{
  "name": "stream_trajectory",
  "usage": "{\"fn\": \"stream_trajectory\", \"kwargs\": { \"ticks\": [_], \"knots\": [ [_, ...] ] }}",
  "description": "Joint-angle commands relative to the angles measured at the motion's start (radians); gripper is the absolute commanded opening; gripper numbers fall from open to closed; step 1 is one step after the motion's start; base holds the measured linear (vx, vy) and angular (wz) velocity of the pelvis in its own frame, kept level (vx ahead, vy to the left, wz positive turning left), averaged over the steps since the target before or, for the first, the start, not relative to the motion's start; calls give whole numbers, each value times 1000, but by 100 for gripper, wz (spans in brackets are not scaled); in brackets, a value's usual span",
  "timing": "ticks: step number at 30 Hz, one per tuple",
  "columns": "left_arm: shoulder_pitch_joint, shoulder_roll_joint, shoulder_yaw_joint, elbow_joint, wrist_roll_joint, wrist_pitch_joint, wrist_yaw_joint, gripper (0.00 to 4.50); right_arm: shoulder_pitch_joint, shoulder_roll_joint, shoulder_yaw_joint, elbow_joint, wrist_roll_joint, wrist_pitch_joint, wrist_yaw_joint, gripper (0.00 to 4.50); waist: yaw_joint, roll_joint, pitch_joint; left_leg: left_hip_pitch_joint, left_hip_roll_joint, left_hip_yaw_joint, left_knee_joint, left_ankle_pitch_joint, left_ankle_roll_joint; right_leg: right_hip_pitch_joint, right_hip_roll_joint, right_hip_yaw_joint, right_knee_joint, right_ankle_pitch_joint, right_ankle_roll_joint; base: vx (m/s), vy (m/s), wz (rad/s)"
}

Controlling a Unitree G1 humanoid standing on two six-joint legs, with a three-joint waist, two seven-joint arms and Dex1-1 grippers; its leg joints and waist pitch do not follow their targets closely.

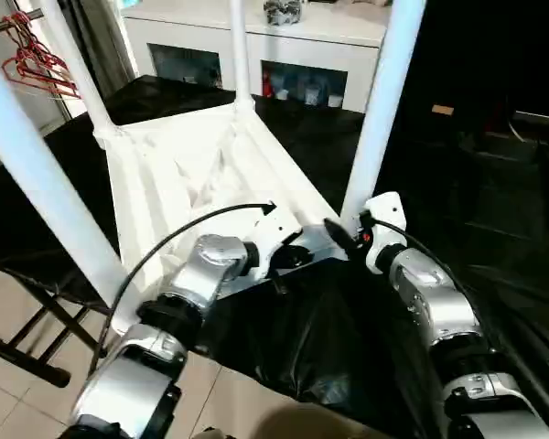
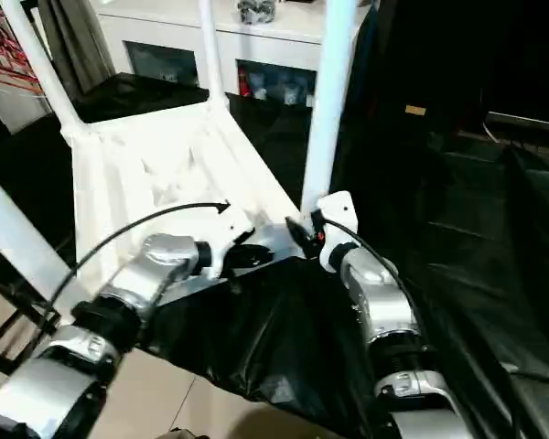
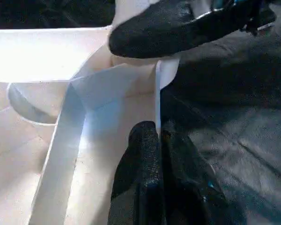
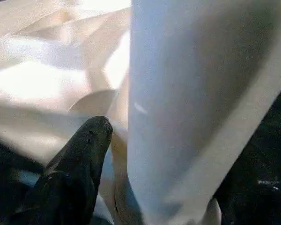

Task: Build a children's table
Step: Rotate leg to tighten

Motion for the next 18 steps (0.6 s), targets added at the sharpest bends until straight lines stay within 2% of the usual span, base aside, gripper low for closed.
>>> {"fn": "stream_trajectory", "kwargs": {
  "ticks": [1,2,4,6,8,10,12,13,17,18],
  "knots": [
    [1,6,-4,-58,-31,-42,-51,0,4,0,61,18,-10,2,86,310,3,-12,-63,17,54,-30,-77,-314,23,41,-66,43,-82,-305,-207,0,0,0],
    [14,29,-8,-83,-45,-47,-108,0,7,-30,74,9,-10,-6,159,310,6,-14,-65,14,56,-29,-75,-291,34,46,-67,42,-74,-266,-222,0,0,0],
    [25,51,-13,-104,-56,-53,-159,0,15,-55,85,-11,1,-7,235,310,9,-14,-68,15,58,-26,-72,-269,45,45,-65,42,-69,-223,-237,0,0,0],
    [38,73,-19,-129,-69,-54,-212,0,26,-79,99,-34,9,-26,304,310,17,-11,-72,11,58,-22,-65,-199,75,46,-61,41,-54,-114,-267,0,0,0],
    [51,97,-27,-152,-78,-58,-260,0,42,-110,124,-64,14,-68,372,310,21,-13,-73,10,59,-21,-62,-179,90,47,-63,39,-50,-82,-279,0,0,0],
    [65,123,-35,-175,-87,-60,-311,0,66,-144,148,-111,43,-71,462,310,27,-13,-73,11,61,-21,-61,-184,98,48,-65,40,-50,-94,-276,0,0,0],
    [71,134,-36,-185,-89,-58,-330,0,77,-161,159,-135,55,-63,504,310,31,-11,-70,13,63,-20,-62,-197,100,44,-62,40,-53,-118,-275,0,0,0],
    [76,142,-36,-192,-90,-56,-343,0,87,-175,169,-156,68,-50,543,310,37,-11,-66,16,64,-21,-66,-239,84,40,-63,41,-60,-185,-266,0,0,0],
    [91,158,-36,-219,-103,-44,-374,0,115,-209,188,-209,87,-13,632,310,41,-12,-61,21,67,-23,-74,-307,44,36,-65,44,-69,-284,-242,0,0,0],
    [93,160,-37,-222,-105,-44,-378,0,117,-211,189,-212,86,-8,642,295,40,-12,-61,21,67,-25,-76,-317,34,36,-66,44,-70,-300,-234,0,0,0]
  ]
}}
